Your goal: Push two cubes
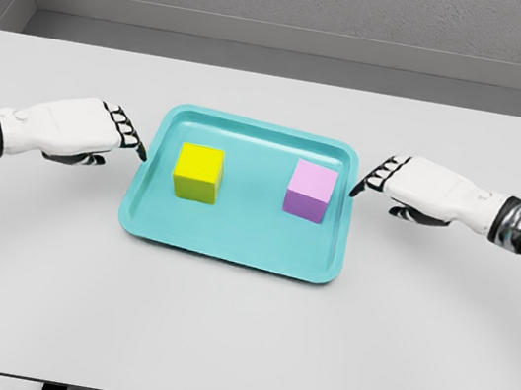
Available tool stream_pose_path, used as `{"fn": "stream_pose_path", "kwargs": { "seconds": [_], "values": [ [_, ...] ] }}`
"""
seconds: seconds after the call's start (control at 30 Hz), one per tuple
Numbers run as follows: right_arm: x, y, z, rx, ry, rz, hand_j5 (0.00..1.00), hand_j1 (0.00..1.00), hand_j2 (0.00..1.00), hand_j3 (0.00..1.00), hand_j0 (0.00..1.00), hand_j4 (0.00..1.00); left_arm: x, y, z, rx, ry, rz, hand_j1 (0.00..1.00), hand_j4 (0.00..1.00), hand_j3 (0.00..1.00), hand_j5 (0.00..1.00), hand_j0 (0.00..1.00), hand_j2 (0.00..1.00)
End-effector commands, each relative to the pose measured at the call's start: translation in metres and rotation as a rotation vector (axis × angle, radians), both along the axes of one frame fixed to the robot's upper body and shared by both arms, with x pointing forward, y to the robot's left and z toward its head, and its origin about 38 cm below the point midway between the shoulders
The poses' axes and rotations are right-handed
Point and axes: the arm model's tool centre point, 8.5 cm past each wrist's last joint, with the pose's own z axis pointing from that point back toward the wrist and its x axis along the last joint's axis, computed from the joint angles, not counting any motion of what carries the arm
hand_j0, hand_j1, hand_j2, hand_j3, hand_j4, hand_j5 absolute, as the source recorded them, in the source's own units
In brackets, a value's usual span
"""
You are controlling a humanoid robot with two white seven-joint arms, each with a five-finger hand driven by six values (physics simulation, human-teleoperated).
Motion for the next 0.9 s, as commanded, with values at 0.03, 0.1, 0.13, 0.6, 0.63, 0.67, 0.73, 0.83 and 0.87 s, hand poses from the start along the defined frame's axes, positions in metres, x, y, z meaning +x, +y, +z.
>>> {"fn": "stream_pose_path", "kwargs": {
  "seconds": [0.03,0.1,0.13,0.6,0.63,0.67,0.73,0.83,0.87],
  "values": [
    [0.003,0.004,-0.009,0.001,0.014,-0.009,0.72,0.72,0.72,0.72,0.72,0.72,0.000,-0.004,-0.002,-0.009,0.008,-0.002,0.67,0.67,0.67,0.67,0.67,0.67],
    [0.004,0.010,-0.009,0.004,0.014,0.001,0.72,0.72,0.72,0.72,0.72,0.72,0.001,-0.010,-0.005,-0.014,0.018,-0.010,0.67,0.67,0.67,0.67,0.67,0.67],
    [0.004,0.013,-0.010,0.005,0.017,0.007,0.72,0.72,0.72,0.72,0.72,0.72,0.001,-0.011,-0.005,-0.016,0.018,-0.011,0.67,0.67,0.67,0.67,0.67,0.67],
    [0.009,0.036,-0.010,-0.023,0.017,0.048,0.71,0.71,0.71,0.71,0.71,0.71,0.007,-0.023,-0.009,-0.035,0.030,-0.017,0.68,0.68,0.68,0.68,0.68,0.68],
    [0.010,0.036,-0.010,-0.027,0.019,0.047,0.71,0.71,0.71,0.71,0.71,0.71,0.007,-0.022,-0.010,-0.028,0.038,-0.016,0.68,0.68,0.68,0.68,0.68,0.68],
    [0.010,0.035,-0.010,-0.030,0.019,0.046,0.71,0.71,0.71,0.71,0.71,0.71,0.007,-0.023,-0.008,-0.028,0.034,-0.017,0.68,0.68,0.68,0.68,0.68,0.68],
    [0.010,0.035,-0.010,-0.038,0.015,0.046,0.71,0.71,0.71,0.71,0.71,0.71,0.007,-0.025,-0.009,-0.033,0.035,-0.019,0.68,0.68,0.68,0.68,0.68,0.68],
    [0.016,0.035,0.001,-0.043,-0.009,0.045,0.71,0.71,0.71,0.71,0.71,0.71,0.008,-0.027,-0.011,-0.038,0.038,-0.020,0.68,0.68,0.68,0.68,0.68,0.68],
    [0.017,0.035,0.002,-0.043,-0.012,0.045,0.71,0.71,0.71,0.71,0.71,0.71,0.009,-0.029,-0.012,-0.042,0.039,-0.021,0.68,0.68,0.68,0.68,0.68,0.68]
  ]
}}
